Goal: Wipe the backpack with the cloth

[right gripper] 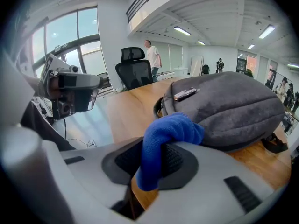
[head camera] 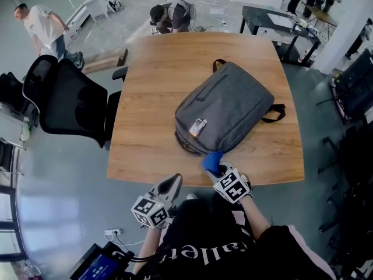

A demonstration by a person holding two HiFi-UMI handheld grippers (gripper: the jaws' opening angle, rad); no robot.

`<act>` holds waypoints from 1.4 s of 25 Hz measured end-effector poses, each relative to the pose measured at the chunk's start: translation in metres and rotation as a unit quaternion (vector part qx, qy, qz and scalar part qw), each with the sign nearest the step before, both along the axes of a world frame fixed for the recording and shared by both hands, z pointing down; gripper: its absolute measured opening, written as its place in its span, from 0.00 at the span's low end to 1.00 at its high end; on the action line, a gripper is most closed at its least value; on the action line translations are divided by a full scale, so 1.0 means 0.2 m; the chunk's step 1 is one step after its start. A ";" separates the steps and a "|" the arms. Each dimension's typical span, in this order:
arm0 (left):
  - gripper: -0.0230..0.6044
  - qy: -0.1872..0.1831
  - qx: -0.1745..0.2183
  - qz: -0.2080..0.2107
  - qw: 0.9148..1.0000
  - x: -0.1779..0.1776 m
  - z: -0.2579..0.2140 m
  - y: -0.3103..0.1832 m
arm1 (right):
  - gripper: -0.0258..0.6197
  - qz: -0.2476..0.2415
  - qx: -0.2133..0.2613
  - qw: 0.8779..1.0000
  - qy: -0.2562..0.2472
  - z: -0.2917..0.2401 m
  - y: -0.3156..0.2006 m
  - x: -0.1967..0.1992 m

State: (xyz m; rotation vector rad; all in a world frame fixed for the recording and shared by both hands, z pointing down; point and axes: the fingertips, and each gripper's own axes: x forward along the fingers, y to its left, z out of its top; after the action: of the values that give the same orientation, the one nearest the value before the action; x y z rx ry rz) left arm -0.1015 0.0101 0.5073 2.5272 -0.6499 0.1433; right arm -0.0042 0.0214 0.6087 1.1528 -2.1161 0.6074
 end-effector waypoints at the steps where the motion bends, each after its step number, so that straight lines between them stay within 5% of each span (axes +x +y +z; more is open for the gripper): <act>1: 0.04 -0.001 -0.001 -0.001 1.000 -0.02 0.00 0.00 | 0.18 -0.002 0.000 1.000 -0.004 -0.01 -0.01 -0.04; 7: 0.04 -0.002 -0.002 -0.029 1.000 -0.17 0.01 -0.04 | 0.18 -0.010 0.016 0.996 -0.087 -0.15 -0.23 -0.32; 12: 0.04 0.000 -0.003 -0.061 0.998 -0.27 0.02 -0.09 | 0.18 -0.032 0.033 0.993 -0.105 -0.23 -0.62 -0.55; 19: 0.04 0.004 -0.004 -0.082 0.997 -0.34 0.02 -0.12 | 0.18 0.041 -0.025 0.987 -0.152 -0.14 -0.98 -0.59; 26: 0.04 0.004 -0.005 -0.079 0.997 -0.32 0.05 -0.15 | 0.18 0.073 -0.082 0.980 -0.165 -0.07 -0.80 -0.43; 35: 0.04 0.008 0.015 -0.044 0.999 -0.11 0.01 -0.20 | 0.18 0.053 -0.136 0.977 -0.155 0.08 -0.31 -0.25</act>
State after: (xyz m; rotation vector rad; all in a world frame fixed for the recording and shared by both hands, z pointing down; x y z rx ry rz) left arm -0.1241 -0.0292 0.5086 2.5206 -0.7595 0.0823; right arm -0.0552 -0.0409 0.6257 1.0750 -2.1462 1.1529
